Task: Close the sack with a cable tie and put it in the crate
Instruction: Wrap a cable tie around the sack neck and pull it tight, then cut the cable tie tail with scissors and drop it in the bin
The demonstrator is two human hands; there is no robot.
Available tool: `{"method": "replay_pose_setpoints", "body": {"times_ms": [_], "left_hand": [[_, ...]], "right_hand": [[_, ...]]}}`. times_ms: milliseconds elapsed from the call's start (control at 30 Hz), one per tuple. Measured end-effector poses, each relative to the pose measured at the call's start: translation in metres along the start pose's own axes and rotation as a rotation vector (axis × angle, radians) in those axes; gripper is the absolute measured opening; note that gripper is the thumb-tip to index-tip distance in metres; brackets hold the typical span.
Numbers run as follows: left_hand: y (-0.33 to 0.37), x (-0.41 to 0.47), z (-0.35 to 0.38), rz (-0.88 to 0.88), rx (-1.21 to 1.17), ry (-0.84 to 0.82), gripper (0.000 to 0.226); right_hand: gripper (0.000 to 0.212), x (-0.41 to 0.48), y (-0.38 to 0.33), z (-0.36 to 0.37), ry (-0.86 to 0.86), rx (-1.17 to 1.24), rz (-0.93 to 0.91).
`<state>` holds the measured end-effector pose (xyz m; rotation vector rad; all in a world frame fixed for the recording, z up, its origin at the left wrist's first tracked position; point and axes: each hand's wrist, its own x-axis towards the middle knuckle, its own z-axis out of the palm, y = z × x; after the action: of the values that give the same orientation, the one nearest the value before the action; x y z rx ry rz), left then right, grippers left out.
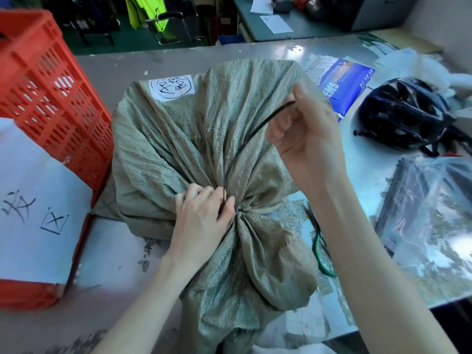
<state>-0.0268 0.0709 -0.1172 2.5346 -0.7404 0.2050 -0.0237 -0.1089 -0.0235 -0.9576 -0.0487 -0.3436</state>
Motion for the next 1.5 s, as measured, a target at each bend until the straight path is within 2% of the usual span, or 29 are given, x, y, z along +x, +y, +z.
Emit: {"method": "replay_pose_setpoints", "body": {"times_ms": [100,167,233,300,367,467,633,767,867,1000,1067,1133,1233,1300,1400,1500], "left_hand": [[-0.004,0.002,0.003,-0.078,-0.138,0.016,0.033],[-0.008,0.001,0.003,-0.144,-0.282,-0.007,0.038],[-0.012,-0.001,0.002,-0.18,-0.375,-0.01,0.037],[-0.012,-0.003,0.0,-0.219,-0.451,-0.003,0.036],[-0.013,-0.003,-0.001,-0.259,-0.523,-0.006,0.035],[-0.014,-0.004,-0.001,-0.299,-0.604,-0.01,0.034],[-0.019,-0.003,0.004,-0.338,-0.73,-0.025,0.029],[-0.025,-0.004,0.008,-0.329,-0.779,-0.017,0.028],[-0.024,-0.005,0.007,-0.32,-0.793,-0.01,0.029],[-0.024,-0.007,0.007,-0.321,-0.815,-0.001,0.03],[-0.025,-0.008,0.01,-0.325,-0.803,0.01,0.032],[-0.026,-0.01,0.012,-0.333,-0.808,0.027,0.036],[-0.024,-0.011,0.012,-0.336,-0.809,0.065,0.042],[-0.023,-0.011,0.01,-0.347,-0.832,0.083,0.044],[-0.024,-0.011,0.008,-0.358,-0.84,0.123,0.042],[-0.027,-0.012,0.008,-0.367,-0.816,0.168,0.039]], "right_hand": [[0.038,-0.019,0.006,-0.006,-0.117,-0.087,0.035],[0.042,-0.033,0.008,-0.02,-0.065,-0.121,0.053],[0.036,-0.048,0.01,-0.039,0.081,-0.235,0.074],[0.023,-0.063,0.015,-0.066,0.282,-0.523,0.12],[0.014,-0.078,0.024,-0.096,0.458,-0.912,0.193],[0.012,-0.102,0.039,-0.139,0.6,-1.385,0.354],[0.023,-0.138,0.06,-0.17,0.425,-1.774,0.76],[0.026,-0.152,0.075,-0.176,0.454,-1.871,0.728],[0.028,-0.155,0.079,-0.18,0.487,-1.829,0.706],[0.033,-0.154,0.076,-0.184,0.511,-1.652,0.684],[0.029,-0.15,0.067,-0.177,0.597,-1.527,0.574],[0.034,-0.144,0.054,-0.16,0.702,-1.34,0.451],[0.04,-0.132,0.031,-0.124,0.755,-1.053,0.236],[0.034,-0.122,0.013,-0.09,0.705,-0.831,0.125],[0.018,-0.112,-0.006,-0.04,0.478,-0.449,0.063],[0.039,-0.104,-0.011,-0.003,0.179,-0.198,0.15]]}}
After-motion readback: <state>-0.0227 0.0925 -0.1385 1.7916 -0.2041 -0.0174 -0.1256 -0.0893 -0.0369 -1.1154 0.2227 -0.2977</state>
